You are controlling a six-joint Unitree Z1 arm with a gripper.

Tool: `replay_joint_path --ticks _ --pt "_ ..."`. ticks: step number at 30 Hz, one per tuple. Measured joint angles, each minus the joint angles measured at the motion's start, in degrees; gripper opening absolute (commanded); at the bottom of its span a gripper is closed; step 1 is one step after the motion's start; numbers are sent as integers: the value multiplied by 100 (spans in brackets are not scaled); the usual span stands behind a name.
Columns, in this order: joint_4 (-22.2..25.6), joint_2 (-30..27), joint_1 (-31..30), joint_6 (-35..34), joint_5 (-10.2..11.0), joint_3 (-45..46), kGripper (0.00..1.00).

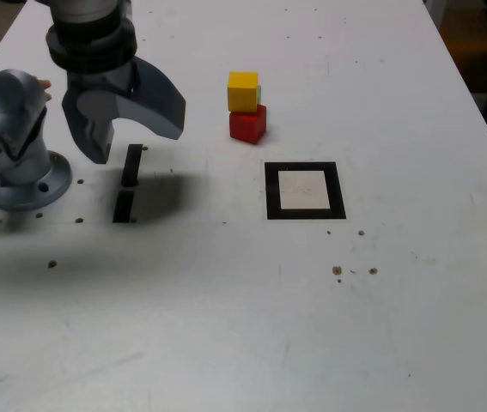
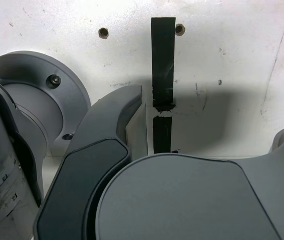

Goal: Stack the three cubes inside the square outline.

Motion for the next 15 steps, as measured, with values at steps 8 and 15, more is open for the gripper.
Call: replay_joint_path --ticks 8,15 --pt "61 19 0 29 -54 6 97" --pt "954 55 35 126 338 -919 97"
